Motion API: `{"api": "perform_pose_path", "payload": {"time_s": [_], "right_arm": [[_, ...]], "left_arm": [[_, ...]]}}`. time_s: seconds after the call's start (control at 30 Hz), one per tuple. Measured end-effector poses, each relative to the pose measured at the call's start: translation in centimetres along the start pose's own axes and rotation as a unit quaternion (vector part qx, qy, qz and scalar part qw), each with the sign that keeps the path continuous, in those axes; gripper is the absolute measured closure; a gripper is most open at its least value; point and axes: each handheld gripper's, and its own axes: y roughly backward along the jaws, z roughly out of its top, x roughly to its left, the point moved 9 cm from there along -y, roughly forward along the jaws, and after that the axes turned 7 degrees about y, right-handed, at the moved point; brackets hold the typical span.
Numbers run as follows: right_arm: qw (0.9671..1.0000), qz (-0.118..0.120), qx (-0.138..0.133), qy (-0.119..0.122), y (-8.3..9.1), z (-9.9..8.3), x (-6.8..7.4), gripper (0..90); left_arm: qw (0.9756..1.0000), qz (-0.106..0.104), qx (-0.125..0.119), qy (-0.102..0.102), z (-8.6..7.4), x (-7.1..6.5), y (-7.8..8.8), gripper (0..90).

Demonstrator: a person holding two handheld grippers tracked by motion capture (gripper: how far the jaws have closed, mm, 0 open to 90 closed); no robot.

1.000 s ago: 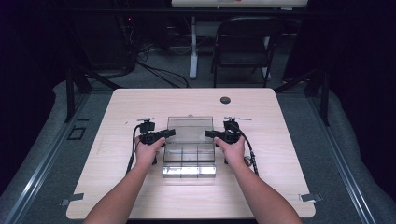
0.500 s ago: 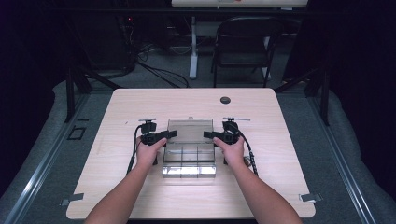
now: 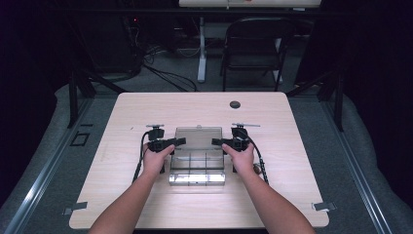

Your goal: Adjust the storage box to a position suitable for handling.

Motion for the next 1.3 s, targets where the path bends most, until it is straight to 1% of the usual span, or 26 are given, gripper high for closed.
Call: {"api": "perform_pose_path", "payload": {"time_s": [0.2,0.33,0.4,0.43,0.5,0.63,0.7,0.73,0.77,0.8,0.87,0.93,1.1,1.23,1.3], "right_arm": [[1.0000,-0.001,0.001,-0.002,0.0,-0.1,0.0,47.0],[1.0000,0.000,0.004,-0.007,-0.1,-0.2,-0.1,46.7],[0.9999,-0.001,0.001,-0.013,-0.1,-0.2,0.0,46.6],[0.9999,-0.002,0.003,-0.016,-0.1,-0.3,-0.1,46.6],[0.9998,-0.001,-0.001,-0.019,-0.1,-0.3,-0.1,46.7],[0.9998,-0.002,0.000,-0.019,-0.1,-0.3,-0.1,46.7],[0.9999,-0.004,0.002,-0.014,0.1,-0.4,-0.1,46.8],[0.9999,-0.009,-0.001,-0.012,0.2,-0.3,-0.1,47.7],[0.9999,-0.016,0.000,-0.004,0.3,-0.3,-0.2,49.3],[0.9998,-0.018,-0.006,-0.001,0.4,-0.3,-0.2,49.3],[0.9997,-0.021,-0.004,0.007,0.7,-0.2,-0.2,49.4],[0.9996,-0.025,-0.010,0.010,1.0,0.0,-0.2,49.5],[0.9994,-0.023,-0.017,0.021,1.8,0.3,0.2,49.9],[0.9988,-0.022,-0.018,0.040,2.7,0.4,0.7,51.3],[0.9983,-0.023,-0.016,0.052,3.2,0.3,0.8,53.7]], "left_arm": [[1.0000,0.001,0.003,0.007,-0.1,0.1,0.0,42.8],[0.9999,-0.001,0.007,0.014,-0.2,0.2,-0.1,42.2],[0.9998,-0.002,0.008,0.017,-0.2,0.2,-0.2,41.7],[0.9998,-0.002,0.007,0.016,-0.2,0.2,-0.2,41.5],[0.9998,-0.002,0.007,0.016,-0.2,0.2,-0.3,41.0],[0.9998,-0.002,0.007,0.017,-0.2,0.1,-0.3,40.9],[0.9998,-0.001,0.011,0.017,-0.3,0.1,-0.1,40.9],[0.9999,0.000,0.009,0.014,-0.2,0.2,0.0,40.9],[0.9999,0.003,0.009,0.013,-0.2,0.2,0.1,41.0],[0.9999,0.005,0.005,0.011,-0.1,0.3,0.2,41.4],[0.9999,0.003,0.002,0.013,0.1,0.3,0.5,41.7],[0.9999,0.004,-0.003,0.012,0.3,0.2,0.8,41.7],[0.9999,0.003,-0.009,0.004,0.5,0.0,1.5,41.7],[0.9999,-0.002,-0.013,0.001,0.4,-0.5,2.2,41.9],[0.9999,-0.002,-0.012,-0.006,0.3,-0.7,2.5,42.2]]}}
